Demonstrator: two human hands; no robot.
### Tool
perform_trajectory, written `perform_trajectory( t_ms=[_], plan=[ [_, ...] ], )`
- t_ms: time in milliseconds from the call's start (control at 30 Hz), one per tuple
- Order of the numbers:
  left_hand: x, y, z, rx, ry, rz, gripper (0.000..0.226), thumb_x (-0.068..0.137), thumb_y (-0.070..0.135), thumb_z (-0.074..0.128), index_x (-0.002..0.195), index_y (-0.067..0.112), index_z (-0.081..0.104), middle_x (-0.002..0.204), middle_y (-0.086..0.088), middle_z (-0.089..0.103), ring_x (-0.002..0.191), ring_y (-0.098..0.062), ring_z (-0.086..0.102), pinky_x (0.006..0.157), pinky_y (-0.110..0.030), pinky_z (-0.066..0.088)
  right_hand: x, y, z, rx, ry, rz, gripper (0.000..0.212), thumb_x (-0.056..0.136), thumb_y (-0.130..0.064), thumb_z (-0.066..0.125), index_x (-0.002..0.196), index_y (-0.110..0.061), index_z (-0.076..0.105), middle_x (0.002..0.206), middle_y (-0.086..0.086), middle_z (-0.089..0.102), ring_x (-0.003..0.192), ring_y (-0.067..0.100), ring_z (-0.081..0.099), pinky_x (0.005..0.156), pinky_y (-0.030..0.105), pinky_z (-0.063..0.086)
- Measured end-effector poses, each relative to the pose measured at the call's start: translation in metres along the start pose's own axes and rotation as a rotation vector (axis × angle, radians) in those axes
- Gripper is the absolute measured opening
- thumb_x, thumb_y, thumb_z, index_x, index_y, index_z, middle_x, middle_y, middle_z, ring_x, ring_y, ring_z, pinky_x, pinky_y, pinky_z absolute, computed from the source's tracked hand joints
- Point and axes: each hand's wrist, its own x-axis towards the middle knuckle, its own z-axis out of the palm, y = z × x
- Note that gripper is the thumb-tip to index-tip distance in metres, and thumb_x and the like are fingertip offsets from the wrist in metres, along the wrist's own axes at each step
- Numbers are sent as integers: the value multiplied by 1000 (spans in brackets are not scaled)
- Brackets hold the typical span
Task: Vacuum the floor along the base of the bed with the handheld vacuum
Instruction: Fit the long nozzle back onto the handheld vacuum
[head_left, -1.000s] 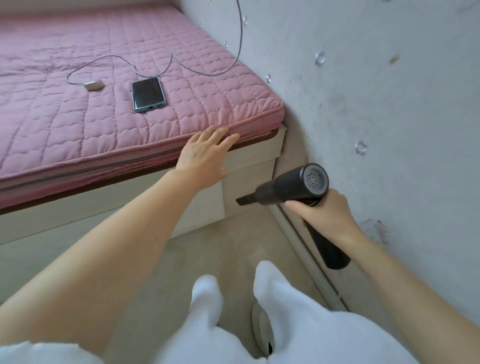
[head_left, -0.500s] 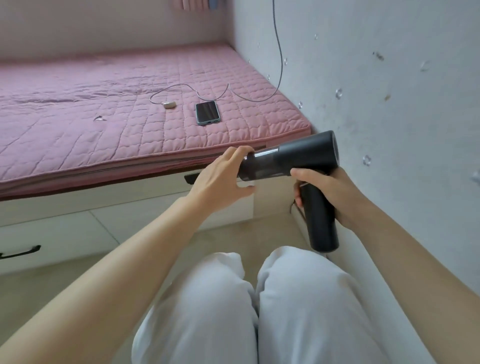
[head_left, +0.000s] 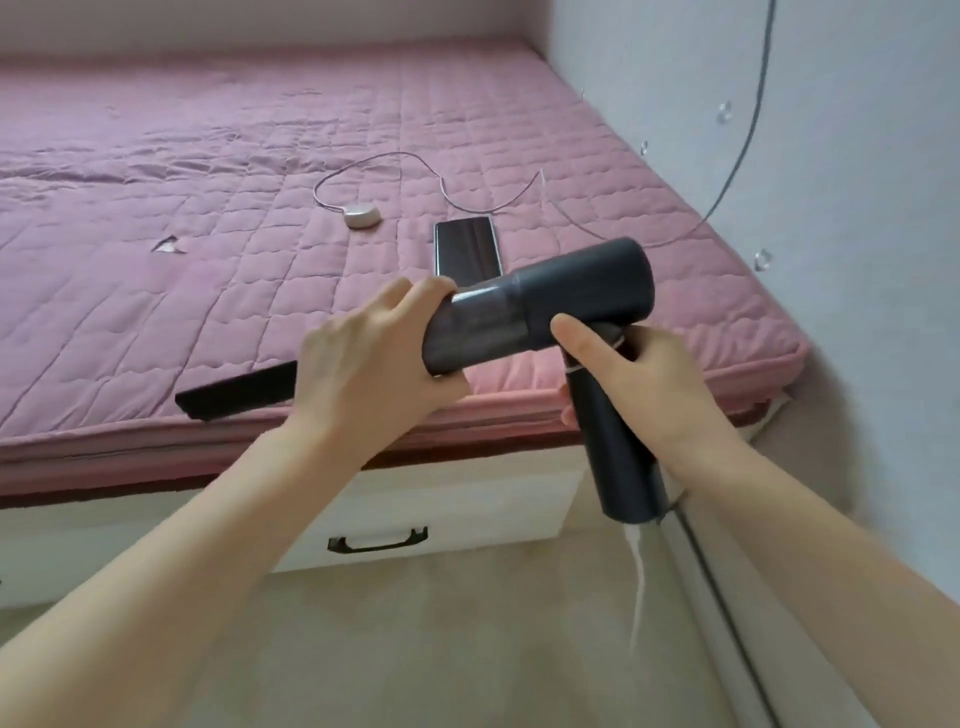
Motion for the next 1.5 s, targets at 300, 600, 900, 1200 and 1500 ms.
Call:
perform_trajectory(
  t_ms=[300, 600, 900, 1200, 1500],
  plan=[
    [94, -51, -56, 46, -193, -102, 59, 59, 33, 86, 114, 23, 64, 93, 2, 65, 61, -32, 62, 54, -31, 45, 72, -85, 32, -467, 0, 72, 42, 72, -45, 75, 94, -19, 51, 76, -7, 56, 70, 15, 51, 59, 26, 35],
    [146, -59, -251, 57, -289, -391, 58, 56, 31, 85, 112, 26, 68, 87, 6, 67, 53, -30, 59, 51, -27, 42, 72, -290, 38, -489, -105, 155, 34, 67, -50, 73, 71, -18, 63, 63, -2, 63, 61, 17, 59, 56, 28, 46],
    [137, -65, -474, 133, -241, -630, 64, 52, 30, 85, 113, 28, 68, 87, 6, 66, 53, -30, 62, 49, -27, 40, 8, -496, 63, -512, -340, 65, 30, 72, -42, 73, 77, -17, 57, 64, -5, 58, 62, 8, 52, 52, 17, 35],
    [29, -113, -608, 279, -100, -880, 67, 50, 24, 93, 113, 21, 71, 87, -1, 65, 60, -30, 64, 55, -33, 49, -73, -587, 183, -533, -630, -102, 30, 71, -42, 72, 72, -16, 58, 60, -6, 58, 58, 7, 53, 48, 21, 32],
    [-83, -156, -680, 346, 97, -1220, 62, 60, 15, 85, 117, 26, 65, 91, 5, 65, 74, -28, 64, 68, -33, 38, -145, -631, 306, -508, -951, -209, 26, 69, -38, 74, 70, -19, 55, 61, -7, 59, 60, 8, 56, 50, 25, 37]
  ],
)
